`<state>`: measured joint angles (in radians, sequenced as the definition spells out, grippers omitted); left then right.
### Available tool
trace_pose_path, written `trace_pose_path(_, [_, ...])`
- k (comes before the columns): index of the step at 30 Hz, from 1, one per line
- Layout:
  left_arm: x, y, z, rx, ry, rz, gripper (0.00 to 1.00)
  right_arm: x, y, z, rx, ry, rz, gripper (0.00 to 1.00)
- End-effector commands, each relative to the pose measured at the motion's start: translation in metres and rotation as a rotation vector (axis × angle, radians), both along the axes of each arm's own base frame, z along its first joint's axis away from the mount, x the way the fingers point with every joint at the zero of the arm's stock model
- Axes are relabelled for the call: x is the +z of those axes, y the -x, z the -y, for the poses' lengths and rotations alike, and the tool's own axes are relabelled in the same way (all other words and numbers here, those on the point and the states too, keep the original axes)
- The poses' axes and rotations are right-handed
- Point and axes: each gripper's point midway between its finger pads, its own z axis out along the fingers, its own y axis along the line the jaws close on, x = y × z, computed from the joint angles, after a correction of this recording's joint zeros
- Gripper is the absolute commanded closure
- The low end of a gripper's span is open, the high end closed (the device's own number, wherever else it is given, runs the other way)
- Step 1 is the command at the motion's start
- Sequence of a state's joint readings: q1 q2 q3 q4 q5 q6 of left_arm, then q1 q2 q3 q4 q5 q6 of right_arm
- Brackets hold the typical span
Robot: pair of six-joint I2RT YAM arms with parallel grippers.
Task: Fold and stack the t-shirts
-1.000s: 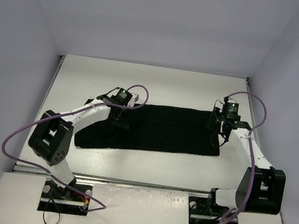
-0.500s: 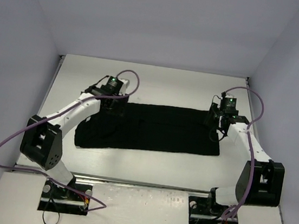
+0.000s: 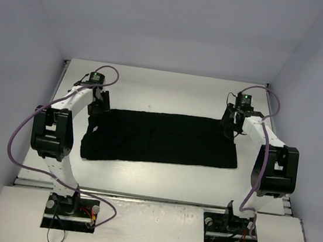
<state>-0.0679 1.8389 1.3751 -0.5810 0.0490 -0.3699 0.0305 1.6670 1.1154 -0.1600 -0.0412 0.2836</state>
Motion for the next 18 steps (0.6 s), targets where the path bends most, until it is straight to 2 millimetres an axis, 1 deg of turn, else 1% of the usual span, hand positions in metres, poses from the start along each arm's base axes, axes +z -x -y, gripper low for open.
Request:
trace_pose_path(1, [0.013,-0.024,-0.009,0.044,0.02,0.052,0.59,0.02,-0.022,0.011,-0.024,0.023,0.079,0.62])
trace_pose_path(5, [0.004,-0.034,-0.011,0.039,0.028,0.041,0.6,0.016,-0.021,0.014,-0.032,0.017,0.073,0.62])
trace_pose_path(7, [0.002,-0.038,-0.01,0.035,0.03,0.039,0.6,0.016,-0.022,0.024,-0.055,0.014,0.078,0.62])
trace_pose_path(12, [0.0,-0.047,-0.013,0.044,0.034,0.043,0.6,0.016,-0.025,0.027,-0.061,0.011,0.082,0.62])
trace_pose_path(16, [-0.006,-0.052,-0.012,0.04,0.042,0.035,0.6,0.013,-0.025,0.031,-0.069,0.011,0.076,0.62])
trace_pose_path(18, [-0.005,-0.055,-0.011,0.038,0.047,0.041,0.63,0.011,-0.025,0.034,-0.076,0.013,0.072,0.62])
